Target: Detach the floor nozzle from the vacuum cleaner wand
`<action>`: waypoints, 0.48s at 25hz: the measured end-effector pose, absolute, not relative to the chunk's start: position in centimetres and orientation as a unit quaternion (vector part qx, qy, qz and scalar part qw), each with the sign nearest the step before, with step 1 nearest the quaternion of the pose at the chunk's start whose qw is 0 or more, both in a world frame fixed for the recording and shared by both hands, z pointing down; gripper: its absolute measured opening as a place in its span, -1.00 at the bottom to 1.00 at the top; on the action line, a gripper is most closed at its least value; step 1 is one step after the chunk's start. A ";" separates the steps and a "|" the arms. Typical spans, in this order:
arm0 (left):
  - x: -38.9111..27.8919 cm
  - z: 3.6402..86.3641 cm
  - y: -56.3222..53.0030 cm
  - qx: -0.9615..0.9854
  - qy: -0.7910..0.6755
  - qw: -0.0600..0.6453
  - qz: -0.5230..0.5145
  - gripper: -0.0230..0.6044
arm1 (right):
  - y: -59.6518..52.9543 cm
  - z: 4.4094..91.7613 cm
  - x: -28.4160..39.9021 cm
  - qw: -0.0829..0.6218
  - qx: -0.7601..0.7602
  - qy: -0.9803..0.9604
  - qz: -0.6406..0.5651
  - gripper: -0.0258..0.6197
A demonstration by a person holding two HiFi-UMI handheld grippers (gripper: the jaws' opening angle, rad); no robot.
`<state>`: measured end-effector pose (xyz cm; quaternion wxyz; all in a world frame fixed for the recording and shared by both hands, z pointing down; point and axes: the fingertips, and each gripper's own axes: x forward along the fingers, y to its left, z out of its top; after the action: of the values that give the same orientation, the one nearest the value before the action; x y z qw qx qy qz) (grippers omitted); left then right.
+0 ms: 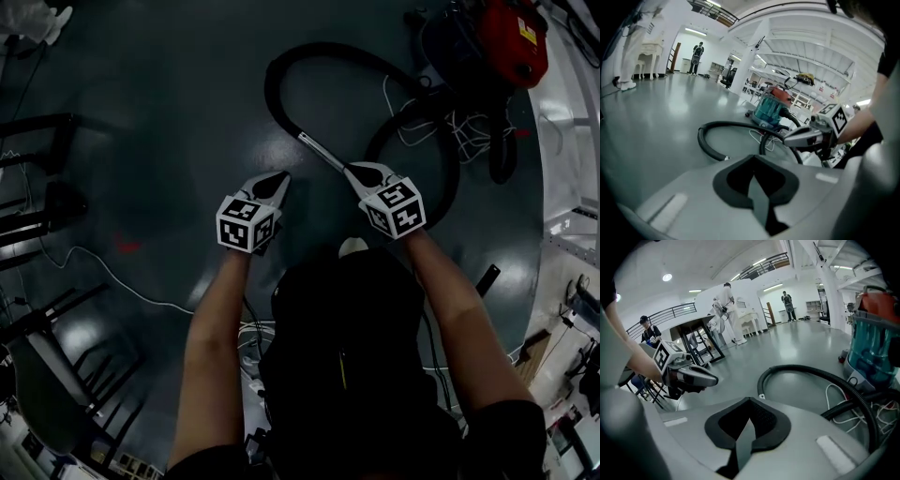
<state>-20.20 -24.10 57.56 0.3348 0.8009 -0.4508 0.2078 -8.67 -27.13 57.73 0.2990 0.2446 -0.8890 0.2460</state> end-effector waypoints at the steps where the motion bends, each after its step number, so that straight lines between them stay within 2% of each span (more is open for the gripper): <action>1: -20.4 58.6 -25.0 0.802 -0.454 0.330 0.206 -0.90 | -27.7 59.0 -8.9 0.298 0.245 -0.890 0.242 -0.93; 12: -21.6 67.6 -28.4 0.804 -0.470 0.316 0.182 -0.90 | -30.6 67.5 -11.0 0.271 0.245 -0.906 0.213 -0.93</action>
<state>-21.61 -28.35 67.58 0.3160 0.8038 -0.4700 0.1819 -10.97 -30.61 67.46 0.2709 0.2449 -0.9062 0.2132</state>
